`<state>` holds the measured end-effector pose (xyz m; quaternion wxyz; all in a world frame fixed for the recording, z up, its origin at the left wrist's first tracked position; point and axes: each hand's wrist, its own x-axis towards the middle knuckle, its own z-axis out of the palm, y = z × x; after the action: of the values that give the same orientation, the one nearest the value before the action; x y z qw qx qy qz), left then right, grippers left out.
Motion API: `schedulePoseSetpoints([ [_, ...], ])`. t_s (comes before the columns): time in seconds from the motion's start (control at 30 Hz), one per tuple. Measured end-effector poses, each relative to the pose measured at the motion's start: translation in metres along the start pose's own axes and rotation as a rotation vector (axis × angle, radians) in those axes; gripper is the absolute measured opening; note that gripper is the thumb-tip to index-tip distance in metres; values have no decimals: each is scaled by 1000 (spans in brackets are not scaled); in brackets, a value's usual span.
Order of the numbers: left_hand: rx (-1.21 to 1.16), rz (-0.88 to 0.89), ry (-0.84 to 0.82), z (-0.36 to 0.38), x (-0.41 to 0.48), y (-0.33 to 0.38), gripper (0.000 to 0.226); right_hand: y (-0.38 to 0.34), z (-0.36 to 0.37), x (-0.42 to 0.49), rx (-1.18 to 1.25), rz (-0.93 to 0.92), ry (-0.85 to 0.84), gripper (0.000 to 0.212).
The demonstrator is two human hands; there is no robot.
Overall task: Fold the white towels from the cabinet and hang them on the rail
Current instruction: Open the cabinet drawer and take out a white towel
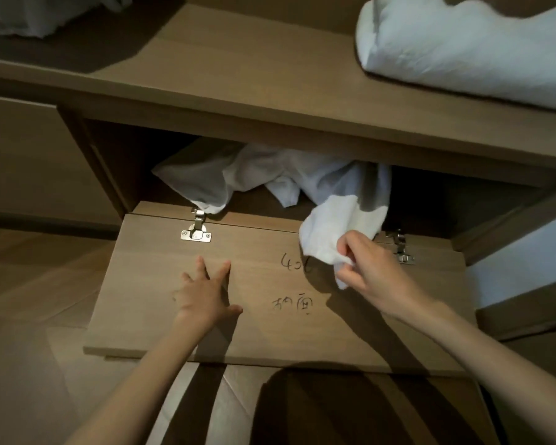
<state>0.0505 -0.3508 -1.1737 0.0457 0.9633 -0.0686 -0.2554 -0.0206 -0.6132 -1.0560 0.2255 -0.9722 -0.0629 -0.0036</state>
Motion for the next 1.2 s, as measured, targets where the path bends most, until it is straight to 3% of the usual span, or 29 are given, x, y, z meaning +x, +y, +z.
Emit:
schedulePoseSetpoints([
  [0.07,-68,54,8,-20,-3,15,107,-7,-9,-17,37,-31,-35,14],
  [0.13,-149,229,96,-48,-13,42,114,-13,-18,-25,54,-40,-25,16],
  [0.23,-175,548,265,-95,-30,90,125,-23,-50,-22,57,-97,109,12],
  [0.3,-160,662,314,-125,-34,119,125,-33,-80,-17,74,-174,224,10],
  [0.37,-287,795,281,-157,-41,149,118,-44,-113,-10,80,-231,314,11],
  [0.43,-507,948,210,-182,-51,174,85,-56,-146,-1,46,-282,408,11],
  [0.47,-602,960,168,-191,-55,183,66,-61,-161,4,31,-300,461,10],
  [0.53,-752,854,102,-204,-59,194,49,-68,-189,17,43,-307,580,8],
  [0.67,-912,685,208,-234,-60,199,10,-74,-234,44,88,-255,873,7],
  [0.8,-1140,622,469,-279,-73,190,15,-68,-266,71,115,-25,998,10],
  [0.9,-1247,563,586,-317,-89,173,12,-60,-260,83,249,140,987,18],
  [1.0,-1278,590,572,-345,-112,151,23,-60,-241,84,237,116,907,20],
  [1.07,-1305,602,589,-352,-119,141,30,-67,-240,83,278,53,672,34],
  [1.13,-1377,560,598,-354,-119,134,34,-79,-247,79,422,-30,362,61],
  [1.2,-1499,525,513,-358,-121,132,36,-94,-247,77,464,-133,197,91],
])
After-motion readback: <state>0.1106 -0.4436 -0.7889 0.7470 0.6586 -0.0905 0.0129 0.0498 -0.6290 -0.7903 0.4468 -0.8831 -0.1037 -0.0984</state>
